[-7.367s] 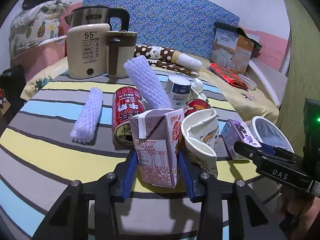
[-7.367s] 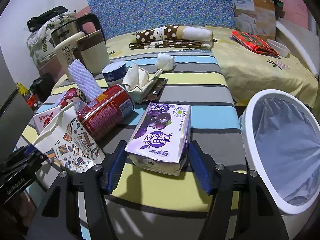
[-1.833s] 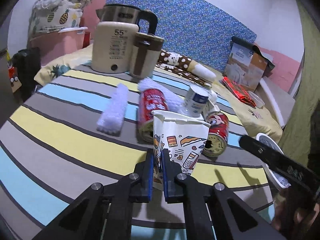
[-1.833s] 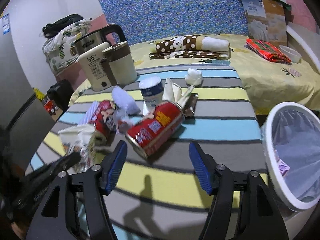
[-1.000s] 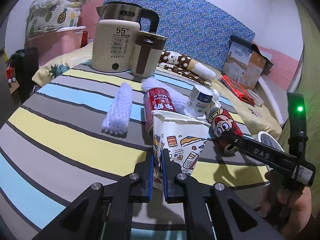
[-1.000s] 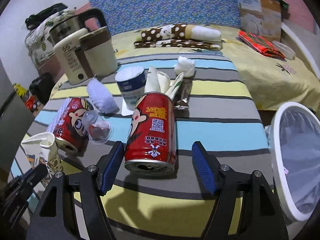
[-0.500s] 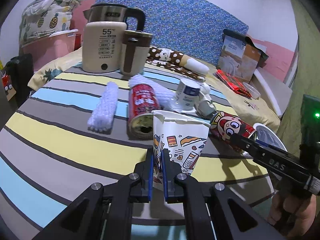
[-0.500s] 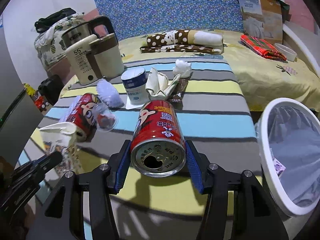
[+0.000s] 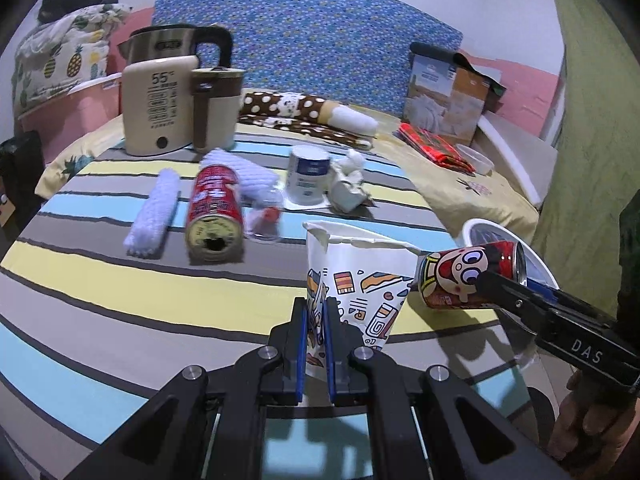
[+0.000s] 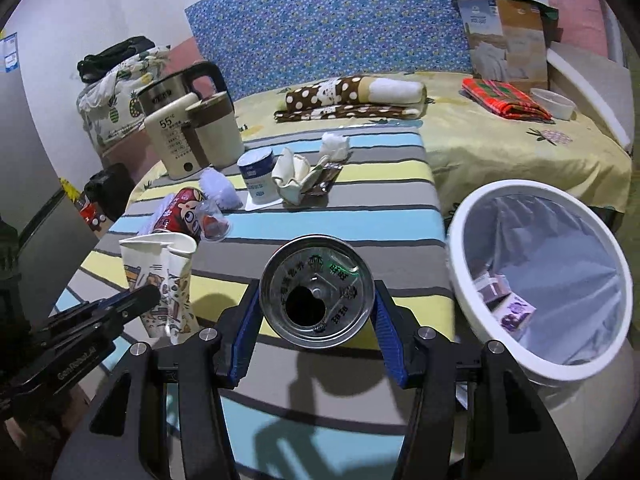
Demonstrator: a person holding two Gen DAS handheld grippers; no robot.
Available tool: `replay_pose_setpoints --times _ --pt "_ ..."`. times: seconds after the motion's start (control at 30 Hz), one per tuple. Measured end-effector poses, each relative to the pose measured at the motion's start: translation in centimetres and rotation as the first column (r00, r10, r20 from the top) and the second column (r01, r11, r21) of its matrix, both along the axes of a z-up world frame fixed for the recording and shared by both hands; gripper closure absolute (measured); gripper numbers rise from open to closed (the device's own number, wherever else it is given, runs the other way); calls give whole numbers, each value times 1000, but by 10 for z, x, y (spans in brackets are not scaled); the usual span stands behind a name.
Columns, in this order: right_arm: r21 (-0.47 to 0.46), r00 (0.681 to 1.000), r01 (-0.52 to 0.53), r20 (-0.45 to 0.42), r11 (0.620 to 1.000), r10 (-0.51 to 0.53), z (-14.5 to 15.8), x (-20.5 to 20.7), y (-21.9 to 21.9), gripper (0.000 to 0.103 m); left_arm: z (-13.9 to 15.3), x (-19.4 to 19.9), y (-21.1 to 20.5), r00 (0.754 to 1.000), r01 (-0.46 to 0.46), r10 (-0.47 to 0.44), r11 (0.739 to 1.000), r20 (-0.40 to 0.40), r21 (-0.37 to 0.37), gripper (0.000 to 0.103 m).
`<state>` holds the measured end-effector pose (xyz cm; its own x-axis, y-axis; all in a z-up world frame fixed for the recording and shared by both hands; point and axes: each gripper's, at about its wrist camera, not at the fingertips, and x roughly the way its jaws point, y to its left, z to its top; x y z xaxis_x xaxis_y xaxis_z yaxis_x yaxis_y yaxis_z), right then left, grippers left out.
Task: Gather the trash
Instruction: 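Carry the cup and can over the bin and open both tools to drop them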
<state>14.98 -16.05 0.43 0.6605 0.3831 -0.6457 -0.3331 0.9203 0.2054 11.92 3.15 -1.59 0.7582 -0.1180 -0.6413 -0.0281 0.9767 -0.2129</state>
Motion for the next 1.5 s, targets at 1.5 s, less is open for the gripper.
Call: replay_pose_setpoints --times 1.5 --pt "30 931 363 35 931 -364 -4 -13 -149 49 31 74 -198 923 380 -383 923 41 66 96"
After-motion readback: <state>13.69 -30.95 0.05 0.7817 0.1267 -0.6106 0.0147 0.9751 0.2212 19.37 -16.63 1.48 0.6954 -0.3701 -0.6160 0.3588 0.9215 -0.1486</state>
